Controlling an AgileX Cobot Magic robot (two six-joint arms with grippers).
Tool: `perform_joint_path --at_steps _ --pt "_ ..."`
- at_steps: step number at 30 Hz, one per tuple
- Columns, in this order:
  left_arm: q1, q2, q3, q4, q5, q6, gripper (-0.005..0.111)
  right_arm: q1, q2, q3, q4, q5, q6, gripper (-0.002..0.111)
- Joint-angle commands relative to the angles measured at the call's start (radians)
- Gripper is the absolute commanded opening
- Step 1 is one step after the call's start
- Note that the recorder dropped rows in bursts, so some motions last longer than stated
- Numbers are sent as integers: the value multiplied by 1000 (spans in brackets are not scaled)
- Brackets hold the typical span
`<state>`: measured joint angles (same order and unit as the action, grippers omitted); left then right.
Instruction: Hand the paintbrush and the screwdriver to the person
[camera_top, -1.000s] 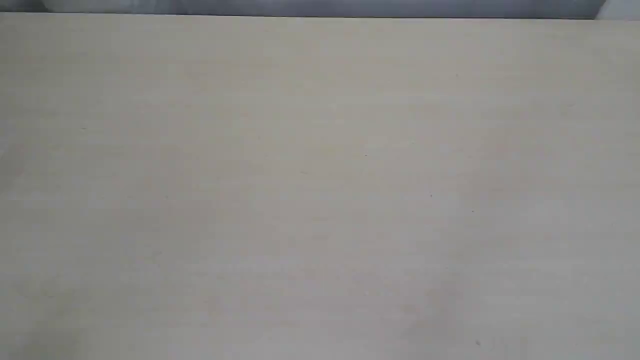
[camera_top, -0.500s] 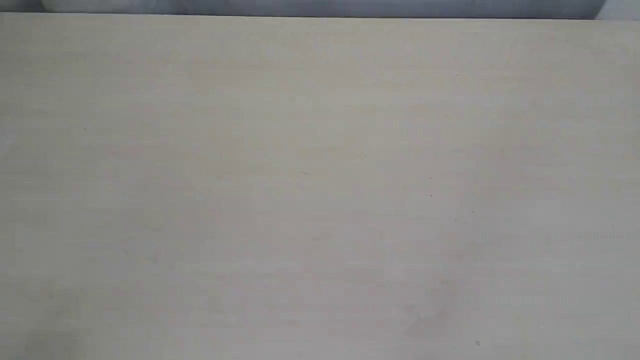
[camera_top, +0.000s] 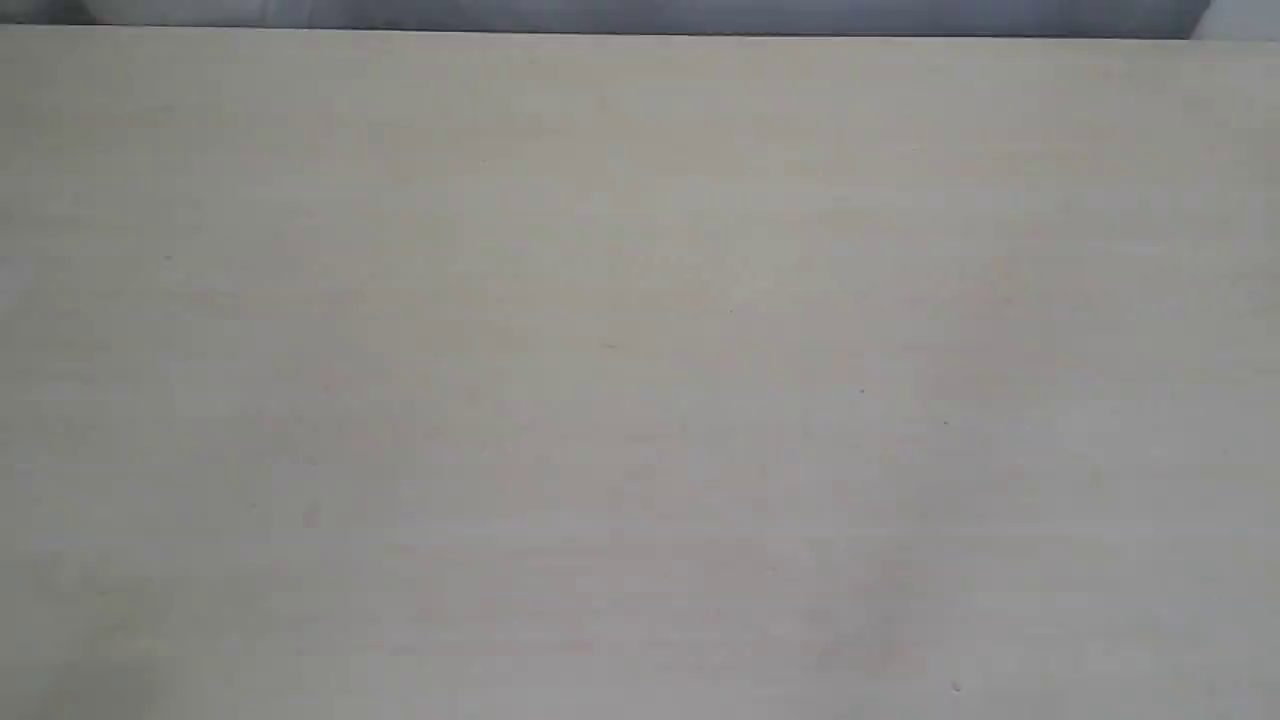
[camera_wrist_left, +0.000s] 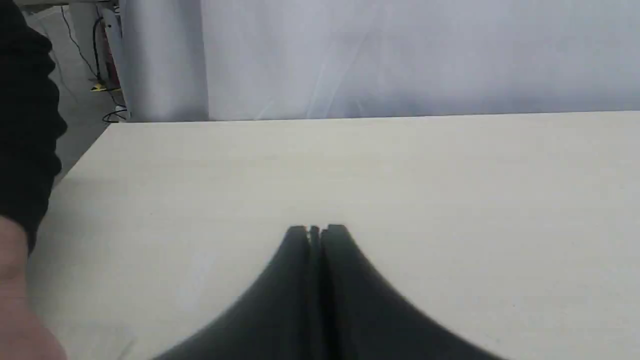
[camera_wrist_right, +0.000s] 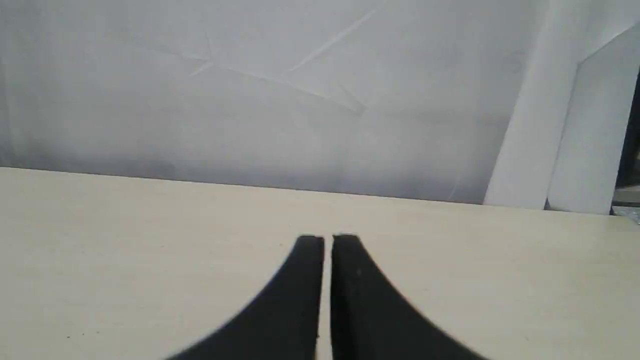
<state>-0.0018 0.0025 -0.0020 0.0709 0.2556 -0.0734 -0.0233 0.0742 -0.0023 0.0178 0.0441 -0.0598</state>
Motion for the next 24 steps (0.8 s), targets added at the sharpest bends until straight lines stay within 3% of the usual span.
perform_joint_path --at_steps 1,24 --pt "-5 -2 2 -4 -3 -2 0 1 -7 2 4 6 -5 4" --pt "-5 -2 2 -4 -6 -2 0 1 -51 2 0 272 -7 4"
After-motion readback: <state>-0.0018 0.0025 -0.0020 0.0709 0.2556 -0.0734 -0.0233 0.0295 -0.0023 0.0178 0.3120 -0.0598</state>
